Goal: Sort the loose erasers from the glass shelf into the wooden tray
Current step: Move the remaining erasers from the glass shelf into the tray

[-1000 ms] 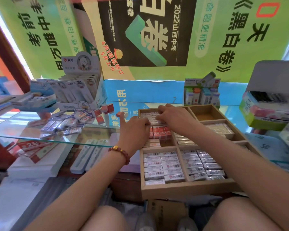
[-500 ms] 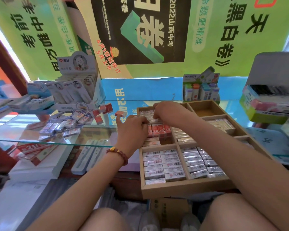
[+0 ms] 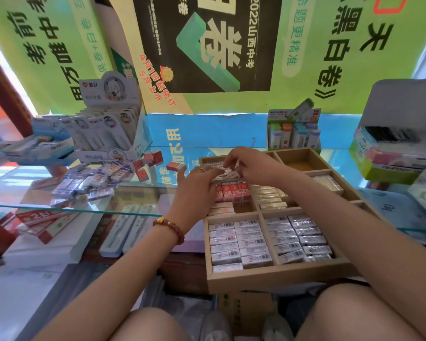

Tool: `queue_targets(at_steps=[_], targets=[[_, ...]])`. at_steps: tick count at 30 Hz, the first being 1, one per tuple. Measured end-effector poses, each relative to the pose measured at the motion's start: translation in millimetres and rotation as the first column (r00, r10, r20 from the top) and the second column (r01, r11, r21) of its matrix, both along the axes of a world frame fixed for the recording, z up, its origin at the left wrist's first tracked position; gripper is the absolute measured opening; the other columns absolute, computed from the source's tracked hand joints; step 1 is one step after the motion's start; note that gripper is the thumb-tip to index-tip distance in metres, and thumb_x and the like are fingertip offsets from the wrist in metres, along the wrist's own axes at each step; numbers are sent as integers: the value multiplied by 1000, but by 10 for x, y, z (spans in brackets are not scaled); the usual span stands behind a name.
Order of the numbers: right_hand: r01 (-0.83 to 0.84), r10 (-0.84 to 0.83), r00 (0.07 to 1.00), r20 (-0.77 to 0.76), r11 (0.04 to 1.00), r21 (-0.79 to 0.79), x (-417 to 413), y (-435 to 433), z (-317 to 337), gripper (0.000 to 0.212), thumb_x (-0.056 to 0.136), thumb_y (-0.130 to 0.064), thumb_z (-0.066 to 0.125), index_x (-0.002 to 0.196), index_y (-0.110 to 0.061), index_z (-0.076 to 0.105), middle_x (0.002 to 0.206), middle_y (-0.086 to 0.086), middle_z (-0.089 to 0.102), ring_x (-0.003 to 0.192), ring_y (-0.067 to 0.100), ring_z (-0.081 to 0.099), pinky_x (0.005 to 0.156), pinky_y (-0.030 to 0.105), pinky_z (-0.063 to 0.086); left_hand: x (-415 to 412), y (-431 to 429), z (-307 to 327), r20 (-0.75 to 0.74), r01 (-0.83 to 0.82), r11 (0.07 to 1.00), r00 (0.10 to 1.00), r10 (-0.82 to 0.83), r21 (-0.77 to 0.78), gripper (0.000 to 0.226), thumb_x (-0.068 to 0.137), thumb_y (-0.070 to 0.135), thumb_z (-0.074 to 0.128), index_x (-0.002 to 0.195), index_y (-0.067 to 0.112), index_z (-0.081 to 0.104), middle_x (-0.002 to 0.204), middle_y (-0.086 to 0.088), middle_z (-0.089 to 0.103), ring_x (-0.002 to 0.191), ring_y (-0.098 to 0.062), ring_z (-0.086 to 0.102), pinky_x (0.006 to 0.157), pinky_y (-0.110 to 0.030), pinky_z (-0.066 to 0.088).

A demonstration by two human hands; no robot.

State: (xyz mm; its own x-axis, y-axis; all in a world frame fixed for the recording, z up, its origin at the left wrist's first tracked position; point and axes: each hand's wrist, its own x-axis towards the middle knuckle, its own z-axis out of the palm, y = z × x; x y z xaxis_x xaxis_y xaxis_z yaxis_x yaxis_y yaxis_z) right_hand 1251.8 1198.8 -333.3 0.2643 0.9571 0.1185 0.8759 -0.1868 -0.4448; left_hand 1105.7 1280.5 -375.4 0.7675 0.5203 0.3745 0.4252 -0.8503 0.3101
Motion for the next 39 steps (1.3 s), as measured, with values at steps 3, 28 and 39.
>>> queue_targets(at_steps=[3,28,39], targets=[[57,-41,979,-201,996,75,21,-69,-32,25,92,3,49,99,-19,59,95,-6,57,78,0,52,66,12,42,8,2,18,-23,79,997,997,-79,3,43,91,7,43,129,24,55,133,4,55,126,-16,45,115,-44,10],[140,-134,990,-51,981,133,149,-93,-65,14,84,-18,65,72,-26,64,82,-10,66,82,10,62,77,31,52,405,78,80,-149,-21,998,988,30,57,17,98,27,42,110,23,53,112,6,64,111,-16,56,111,-44,14],[182,-141,970,-198,962,204,170,-139,-215,7,85,-22,66,86,-19,72,88,-12,64,90,10,59,82,32,51,386,37,106,-103,73,963,994,-47,261,18,96,18,46,106,14,59,102,-9,65,96,-28,59,89,-34,36]])
